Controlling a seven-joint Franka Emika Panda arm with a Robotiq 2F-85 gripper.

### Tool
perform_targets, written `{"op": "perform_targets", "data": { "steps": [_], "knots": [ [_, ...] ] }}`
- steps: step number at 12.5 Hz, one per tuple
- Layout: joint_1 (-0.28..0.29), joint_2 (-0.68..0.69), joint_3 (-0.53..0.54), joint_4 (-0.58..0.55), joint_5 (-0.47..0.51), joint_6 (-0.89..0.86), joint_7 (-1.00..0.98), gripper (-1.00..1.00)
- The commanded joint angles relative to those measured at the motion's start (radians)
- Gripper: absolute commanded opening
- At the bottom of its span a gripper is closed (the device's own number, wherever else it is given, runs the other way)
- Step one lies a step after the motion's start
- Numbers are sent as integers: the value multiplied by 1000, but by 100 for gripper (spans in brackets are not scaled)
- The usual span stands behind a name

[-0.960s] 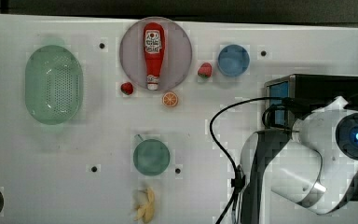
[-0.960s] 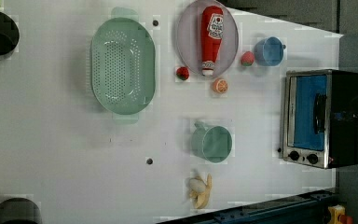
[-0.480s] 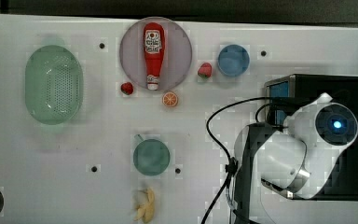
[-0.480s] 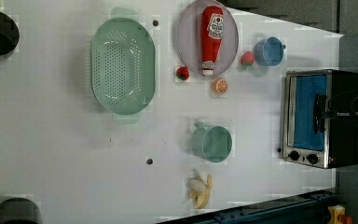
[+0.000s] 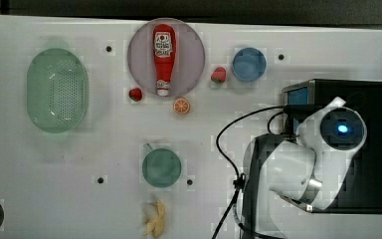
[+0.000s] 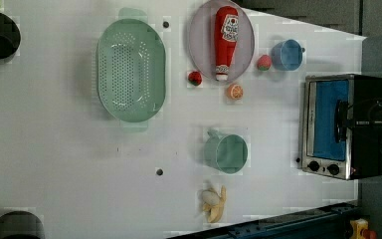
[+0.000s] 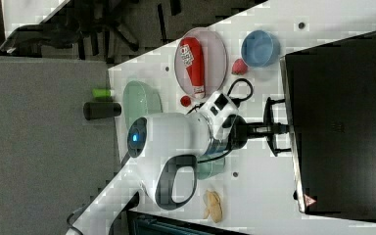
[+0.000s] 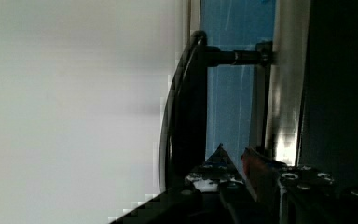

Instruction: Flap open oven.

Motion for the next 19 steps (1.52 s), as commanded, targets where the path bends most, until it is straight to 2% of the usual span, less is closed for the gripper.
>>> {"op": "perform_targets", "data": {
  "steps": [1,5,9,13,19],
  "knots": [
    [63,-4,28,-22,-106,5,167,-65],
    [108,9,69,-46,-288,-2,378,-65],
    [148,57,129,-61,-397,-28,623,-65],
    [191,142,170,-57,-442,-31,813,-65],
    [223,238,172,-50,-441,35,828,-65]
  ]
}}
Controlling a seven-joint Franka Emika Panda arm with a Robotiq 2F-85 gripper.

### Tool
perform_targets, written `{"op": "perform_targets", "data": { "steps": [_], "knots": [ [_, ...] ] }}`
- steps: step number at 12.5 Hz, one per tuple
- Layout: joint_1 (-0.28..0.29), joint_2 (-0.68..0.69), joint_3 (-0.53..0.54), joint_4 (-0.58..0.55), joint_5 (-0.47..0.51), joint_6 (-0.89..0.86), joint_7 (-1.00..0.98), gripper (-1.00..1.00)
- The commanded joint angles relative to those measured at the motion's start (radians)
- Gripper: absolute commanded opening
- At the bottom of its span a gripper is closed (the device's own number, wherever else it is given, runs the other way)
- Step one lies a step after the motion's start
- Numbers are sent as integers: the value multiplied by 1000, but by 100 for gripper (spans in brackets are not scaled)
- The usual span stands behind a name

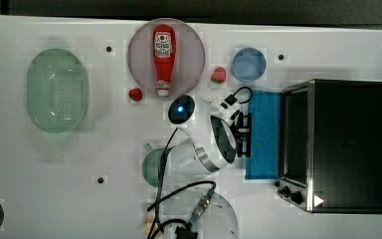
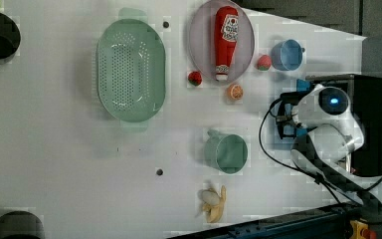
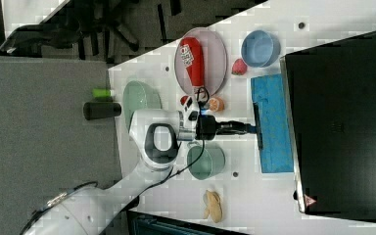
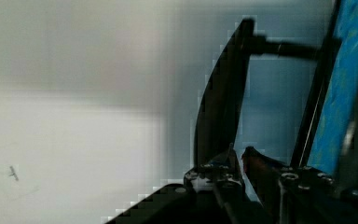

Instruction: Flap open oven.

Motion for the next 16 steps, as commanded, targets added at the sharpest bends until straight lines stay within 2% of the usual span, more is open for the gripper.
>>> {"op": "perform_targets", "data": {
  "steps": [1,5,9,13,16],
  "knots": [
    [9,-1,-16,2,-6,41,68,-65],
    [25,75,-16,36,-5,75,135,-65],
    [39,79,-9,64,6,70,157,-65],
    [39,-19,13,79,173,85,157,-65],
    [38,-143,14,90,367,57,157,-65]
  ]
}}
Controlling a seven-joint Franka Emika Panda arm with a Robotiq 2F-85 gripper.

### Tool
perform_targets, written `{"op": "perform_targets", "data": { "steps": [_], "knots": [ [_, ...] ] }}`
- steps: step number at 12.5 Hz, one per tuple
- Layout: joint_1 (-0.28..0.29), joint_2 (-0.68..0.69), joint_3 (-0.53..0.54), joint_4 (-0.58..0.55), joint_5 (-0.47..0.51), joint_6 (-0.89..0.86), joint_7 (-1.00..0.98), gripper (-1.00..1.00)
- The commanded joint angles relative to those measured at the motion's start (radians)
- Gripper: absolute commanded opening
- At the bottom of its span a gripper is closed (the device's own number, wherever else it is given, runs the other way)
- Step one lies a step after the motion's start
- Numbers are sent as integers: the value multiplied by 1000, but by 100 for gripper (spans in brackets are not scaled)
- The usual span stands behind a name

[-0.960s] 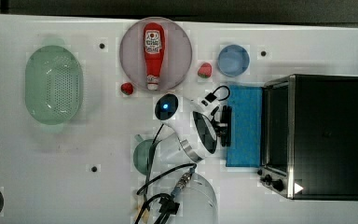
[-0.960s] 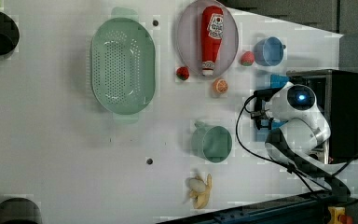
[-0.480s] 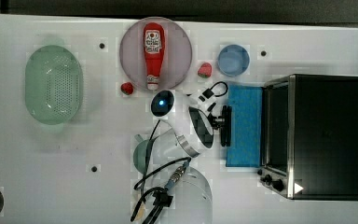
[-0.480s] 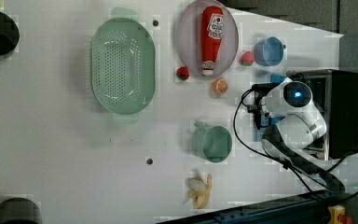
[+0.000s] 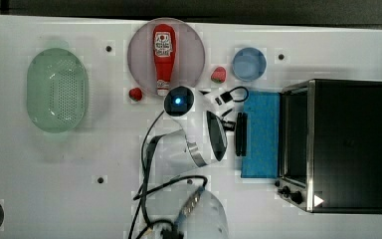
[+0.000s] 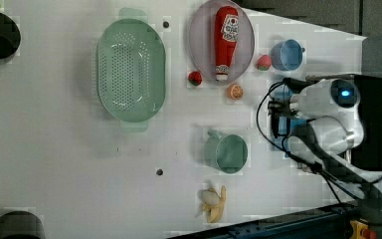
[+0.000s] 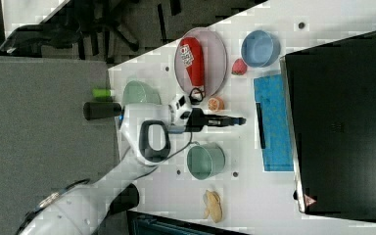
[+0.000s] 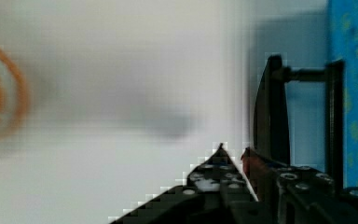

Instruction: Flap open oven.

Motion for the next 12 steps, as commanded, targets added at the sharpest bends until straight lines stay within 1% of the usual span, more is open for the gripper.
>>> {"op": "perform_targets", "data": {
  "steps": [1,3,5,6,8,10,12],
  "knots": [
    [0,-172,9,56,167,-51,52,-65],
    [0,-266,8,103,304,-186,60,-65],
    [0,-342,2,189,422,-378,101,-65],
    [0,-369,0,244,440,-473,135,-65],
    [-1,-404,1,346,437,-615,224,-65],
    [0,-423,3,422,437,-704,281,-65],
    [0,-439,2,465,437,-755,288,-65]
  ]
}}
